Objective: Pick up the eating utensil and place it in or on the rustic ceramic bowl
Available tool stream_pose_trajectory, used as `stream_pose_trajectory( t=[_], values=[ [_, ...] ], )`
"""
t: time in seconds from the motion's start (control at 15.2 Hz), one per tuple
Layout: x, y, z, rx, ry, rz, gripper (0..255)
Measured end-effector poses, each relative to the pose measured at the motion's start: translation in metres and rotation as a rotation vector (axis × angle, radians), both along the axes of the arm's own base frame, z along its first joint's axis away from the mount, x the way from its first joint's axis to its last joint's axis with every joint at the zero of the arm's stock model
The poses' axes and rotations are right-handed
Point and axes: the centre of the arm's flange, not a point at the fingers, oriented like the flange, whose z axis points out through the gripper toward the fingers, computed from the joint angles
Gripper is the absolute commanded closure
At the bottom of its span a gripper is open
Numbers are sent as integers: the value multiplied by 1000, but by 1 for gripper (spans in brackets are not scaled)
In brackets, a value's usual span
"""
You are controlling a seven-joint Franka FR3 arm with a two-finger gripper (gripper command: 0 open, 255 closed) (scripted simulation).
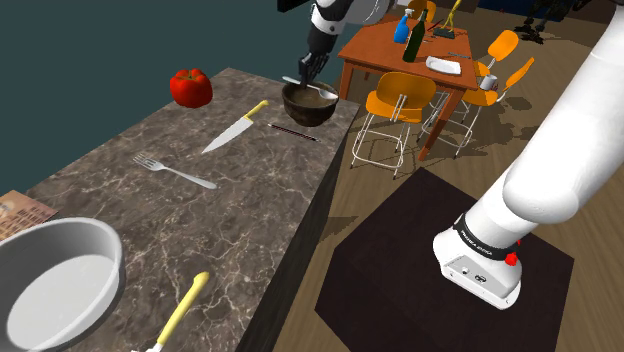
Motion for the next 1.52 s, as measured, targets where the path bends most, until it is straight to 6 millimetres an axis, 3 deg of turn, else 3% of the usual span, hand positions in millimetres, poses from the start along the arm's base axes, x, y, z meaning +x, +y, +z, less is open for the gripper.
stream_pose_trajectory(
  t=[0.46,0.53,0.92,1.19,1.52],
  values=[
    [-1,0,-10,0,0,0,255],
    [-1,0,-10,0,-1,0,0],
    [-1,0,-10,0,-1,0,0],
    [-8,-7,28,0,-2,0,0],
    [-10,-8,38,0,-1,0,0]
  ],
)
